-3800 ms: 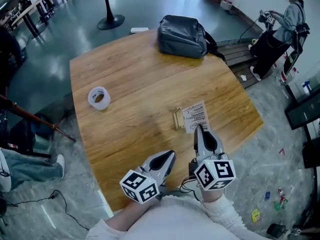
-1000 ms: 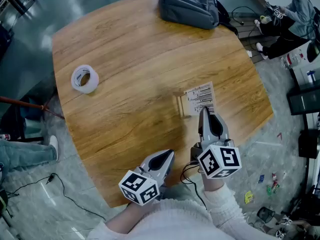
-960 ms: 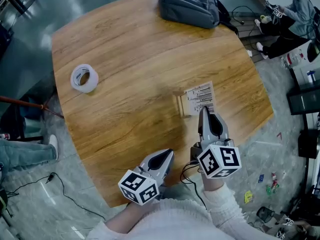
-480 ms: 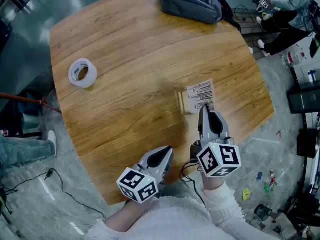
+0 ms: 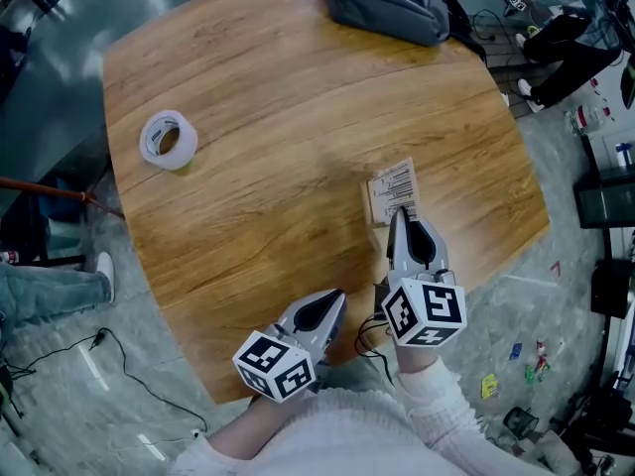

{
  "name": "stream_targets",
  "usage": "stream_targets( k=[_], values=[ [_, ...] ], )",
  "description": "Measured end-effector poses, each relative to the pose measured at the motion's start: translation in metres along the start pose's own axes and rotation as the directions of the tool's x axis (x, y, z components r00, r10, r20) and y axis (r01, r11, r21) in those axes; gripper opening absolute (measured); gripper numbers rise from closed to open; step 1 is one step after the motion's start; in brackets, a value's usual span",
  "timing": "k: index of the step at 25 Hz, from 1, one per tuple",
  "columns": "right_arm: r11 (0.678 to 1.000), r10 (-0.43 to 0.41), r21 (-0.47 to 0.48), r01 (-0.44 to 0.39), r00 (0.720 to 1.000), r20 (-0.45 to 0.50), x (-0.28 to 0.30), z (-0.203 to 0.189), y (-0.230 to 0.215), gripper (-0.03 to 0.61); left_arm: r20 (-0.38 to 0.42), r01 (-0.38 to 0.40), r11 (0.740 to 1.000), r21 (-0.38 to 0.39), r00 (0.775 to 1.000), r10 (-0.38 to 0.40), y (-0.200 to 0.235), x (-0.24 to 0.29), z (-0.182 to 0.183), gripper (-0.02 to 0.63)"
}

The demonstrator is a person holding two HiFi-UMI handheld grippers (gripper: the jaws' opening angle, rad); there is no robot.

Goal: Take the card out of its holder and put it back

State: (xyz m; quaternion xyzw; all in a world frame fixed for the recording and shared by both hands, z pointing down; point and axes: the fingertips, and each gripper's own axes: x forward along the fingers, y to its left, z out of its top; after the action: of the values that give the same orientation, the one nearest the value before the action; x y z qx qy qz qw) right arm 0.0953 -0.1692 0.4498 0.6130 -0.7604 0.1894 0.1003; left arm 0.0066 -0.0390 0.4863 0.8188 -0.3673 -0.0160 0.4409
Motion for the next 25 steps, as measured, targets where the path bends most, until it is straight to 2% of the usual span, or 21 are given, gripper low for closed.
stream_targets(
  k=[12, 18, 21, 25],
  values=[
    [1.000, 0.000, -0.022, -0.002, 0.998, -0.056, 0.011, -0.022, 0.002, -0.003, 0.044, 0.010, 1.000, -0.018, 0.999, -0.009, 0.002, 0.002, 0.009, 0.008],
    [1.000, 0.020, 0.001, -0.020, 0.997, -0.068, 0.013, -0.025, 0.001, 0.002, 0.049, 0.008, 1.000, -0.026, 0.999, -0.007, 0.003, 0.000, 0.010, 0.008],
    [0.999, 0.050, 0.010, -0.049, 0.997, -0.058, 0.012, -0.022, 0.005, 0.095, 0.050, 0.013, 0.999, -0.031, 0.999, -0.011, 0.001, 0.001, 0.011, 0.008],
    [0.998, 0.061, 0.023, -0.060, 0.997, -0.056, 0.008, -0.022, 0.006, 0.106, 0.053, 0.021, 0.999, -0.029, 0.998, -0.020, -0.003, 0.001, 0.012, 0.008]
  ],
)
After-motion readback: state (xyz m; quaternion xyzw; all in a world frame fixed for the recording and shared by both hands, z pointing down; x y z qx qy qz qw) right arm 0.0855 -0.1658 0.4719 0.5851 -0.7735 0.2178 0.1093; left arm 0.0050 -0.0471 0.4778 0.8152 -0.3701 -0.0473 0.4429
